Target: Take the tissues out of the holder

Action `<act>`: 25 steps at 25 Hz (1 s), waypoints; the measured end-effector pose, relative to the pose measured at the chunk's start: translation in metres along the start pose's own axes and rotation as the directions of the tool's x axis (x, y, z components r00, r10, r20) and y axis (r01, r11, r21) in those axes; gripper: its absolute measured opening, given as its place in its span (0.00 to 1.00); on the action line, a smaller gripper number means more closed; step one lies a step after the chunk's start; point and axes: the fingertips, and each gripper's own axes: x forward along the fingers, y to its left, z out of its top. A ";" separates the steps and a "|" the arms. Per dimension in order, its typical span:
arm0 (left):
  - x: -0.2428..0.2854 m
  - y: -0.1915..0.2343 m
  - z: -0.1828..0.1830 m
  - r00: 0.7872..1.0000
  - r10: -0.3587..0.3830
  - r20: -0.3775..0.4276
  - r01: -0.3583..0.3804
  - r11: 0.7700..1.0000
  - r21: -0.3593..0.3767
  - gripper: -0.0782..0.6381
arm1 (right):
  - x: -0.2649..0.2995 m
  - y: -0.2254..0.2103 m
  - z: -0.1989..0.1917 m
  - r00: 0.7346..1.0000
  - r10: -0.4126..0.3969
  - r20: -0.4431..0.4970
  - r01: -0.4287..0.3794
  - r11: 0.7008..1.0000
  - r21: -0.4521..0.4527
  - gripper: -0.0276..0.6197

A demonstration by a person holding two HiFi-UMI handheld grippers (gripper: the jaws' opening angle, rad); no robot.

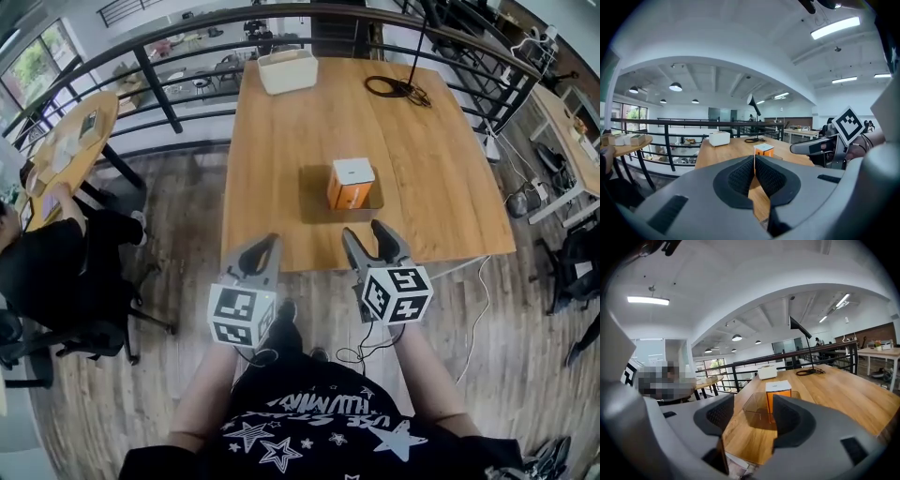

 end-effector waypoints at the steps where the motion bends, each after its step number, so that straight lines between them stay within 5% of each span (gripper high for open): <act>1: 0.008 0.004 0.003 1.000 -0.009 0.002 0.009 1.000 0.002 0.13 | 0.008 -0.003 0.000 1.000 -0.009 -0.010 0.009 1.000 -0.005 0.41; 11: 0.076 0.056 0.017 0.997 -0.080 -0.014 0.080 0.997 0.006 0.13 | 0.080 -0.045 0.002 0.987 -0.148 -0.057 0.149 0.989 0.019 0.51; 25: 0.148 0.096 0.025 0.988 -0.155 -0.016 0.155 0.988 0.003 0.13 | 0.140 -0.079 -0.006 0.971 -0.190 -0.146 0.188 0.982 -0.027 0.55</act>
